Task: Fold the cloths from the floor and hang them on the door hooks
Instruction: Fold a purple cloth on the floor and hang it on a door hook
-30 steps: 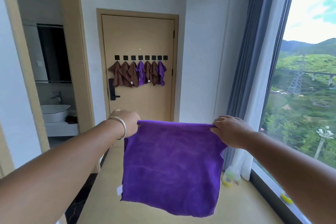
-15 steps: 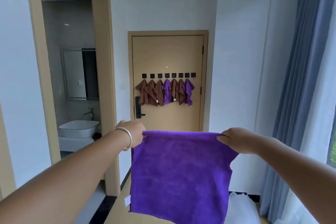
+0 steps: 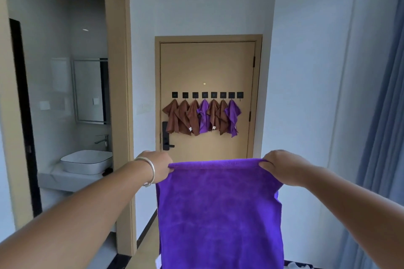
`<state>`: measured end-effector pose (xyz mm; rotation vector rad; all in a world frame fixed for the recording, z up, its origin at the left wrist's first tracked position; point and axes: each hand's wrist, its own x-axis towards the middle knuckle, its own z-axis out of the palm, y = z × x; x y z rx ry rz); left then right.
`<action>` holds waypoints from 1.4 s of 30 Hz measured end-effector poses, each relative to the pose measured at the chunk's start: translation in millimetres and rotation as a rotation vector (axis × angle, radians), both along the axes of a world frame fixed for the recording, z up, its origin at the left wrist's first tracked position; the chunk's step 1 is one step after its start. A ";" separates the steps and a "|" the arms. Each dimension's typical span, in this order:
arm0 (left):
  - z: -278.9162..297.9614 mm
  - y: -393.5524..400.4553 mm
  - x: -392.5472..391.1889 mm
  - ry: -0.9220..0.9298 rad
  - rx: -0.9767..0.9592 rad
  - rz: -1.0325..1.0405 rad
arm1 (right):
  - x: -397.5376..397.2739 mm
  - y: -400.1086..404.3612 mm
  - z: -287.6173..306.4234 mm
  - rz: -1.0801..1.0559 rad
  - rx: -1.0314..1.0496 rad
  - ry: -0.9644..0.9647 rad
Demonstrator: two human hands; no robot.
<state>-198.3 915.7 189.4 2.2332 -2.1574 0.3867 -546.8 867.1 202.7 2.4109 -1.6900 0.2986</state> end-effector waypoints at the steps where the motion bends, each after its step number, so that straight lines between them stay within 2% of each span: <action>1: -1.7 -16.6 3.9 0.001 -0.003 -0.002 | 4.9 -16.2 -1.2 0.004 -0.008 0.004; 10: 16.5 -182.1 60.6 0.047 -0.049 -0.061 | 63.7 -168.2 23.3 -0.034 -0.077 0.066; 17: 33.5 -279.4 93.0 0.045 -0.102 -0.106 | 95.0 -255.8 31.2 -0.075 -0.117 0.002; 26: 11.4 -387.3 119.5 0.054 -0.067 -0.134 | 115.1 -359.1 9.3 -0.066 -0.004 0.032; 32: 2.4 -473.6 128.8 0.025 -0.055 -0.132 | 123.4 -460.5 -0.4 -0.036 0.019 0.007; 42: 34.6 -636.7 120.9 0.016 -0.053 -0.120 | 116.4 -635.3 16.6 -0.061 -0.060 -0.076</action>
